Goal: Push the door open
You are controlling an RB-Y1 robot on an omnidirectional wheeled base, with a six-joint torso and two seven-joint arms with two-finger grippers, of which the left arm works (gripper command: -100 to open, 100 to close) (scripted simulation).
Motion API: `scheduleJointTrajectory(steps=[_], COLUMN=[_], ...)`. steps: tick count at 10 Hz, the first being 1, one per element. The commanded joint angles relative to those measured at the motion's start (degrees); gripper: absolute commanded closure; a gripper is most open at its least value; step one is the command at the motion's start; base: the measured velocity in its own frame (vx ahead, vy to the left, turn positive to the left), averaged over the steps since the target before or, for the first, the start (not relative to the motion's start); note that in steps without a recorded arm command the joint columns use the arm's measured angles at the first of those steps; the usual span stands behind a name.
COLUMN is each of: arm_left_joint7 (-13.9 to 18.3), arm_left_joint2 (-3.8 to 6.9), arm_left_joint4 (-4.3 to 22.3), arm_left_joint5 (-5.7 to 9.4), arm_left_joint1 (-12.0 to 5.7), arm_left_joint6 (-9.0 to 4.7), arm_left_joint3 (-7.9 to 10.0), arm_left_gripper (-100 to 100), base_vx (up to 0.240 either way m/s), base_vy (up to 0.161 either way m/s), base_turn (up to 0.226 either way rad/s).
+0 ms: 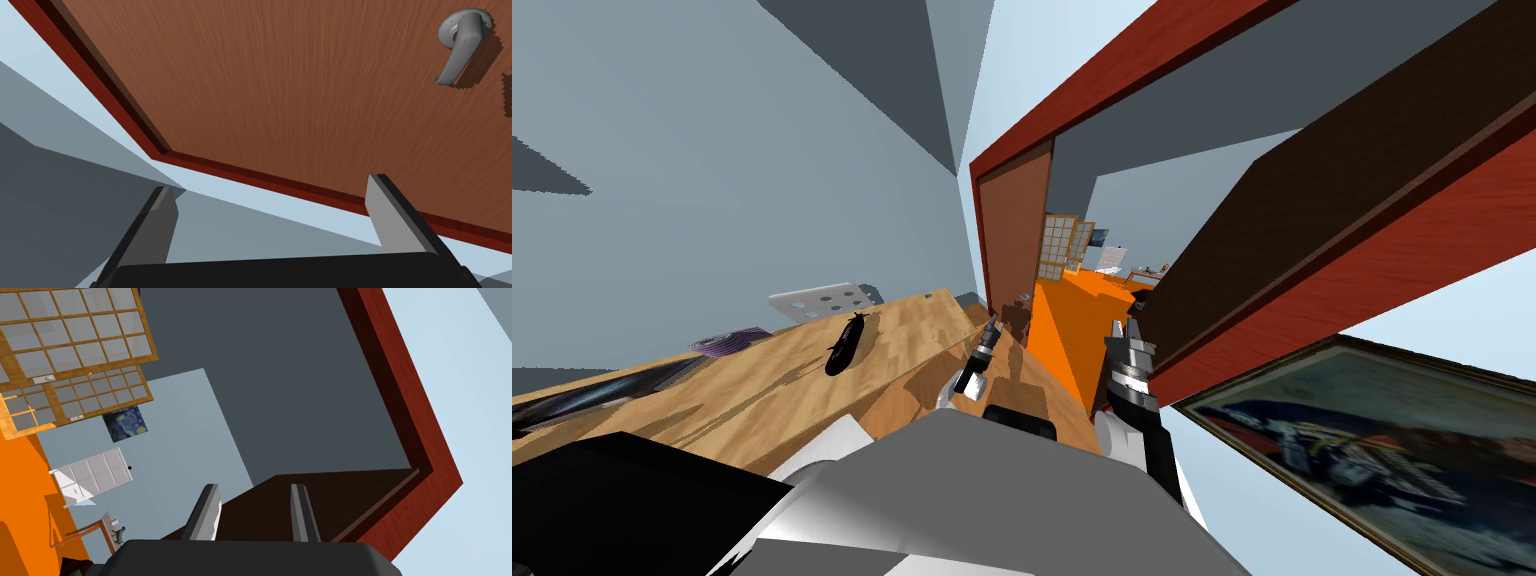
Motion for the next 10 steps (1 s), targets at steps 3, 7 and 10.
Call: scheduleJointTrajectory(steps=[3, 7, 10], arm_left_joint7=[0.0, 0.0, -0.1], arm_left_joint2=[0.16, 0.25, 0.28], arm_left_joint4=[4.5, 10.0, 14.0], arm_left_joint5=[0.21, 0.44, 0.6], arm_left_joint1=[-1.9, -4.28, -6.02], arm_left_joint6=[-0.85, -1.96, -2.77], arm_left_joint3=[-0.87, -1.77, -2.43], arm_left_gripper=[-100, -100, -100], base_vx=[0.079, 0.085, 0.079], base_vy=[0.056, 0.063, 0.078], base_turn=[-0.088, -0.081, -0.084])
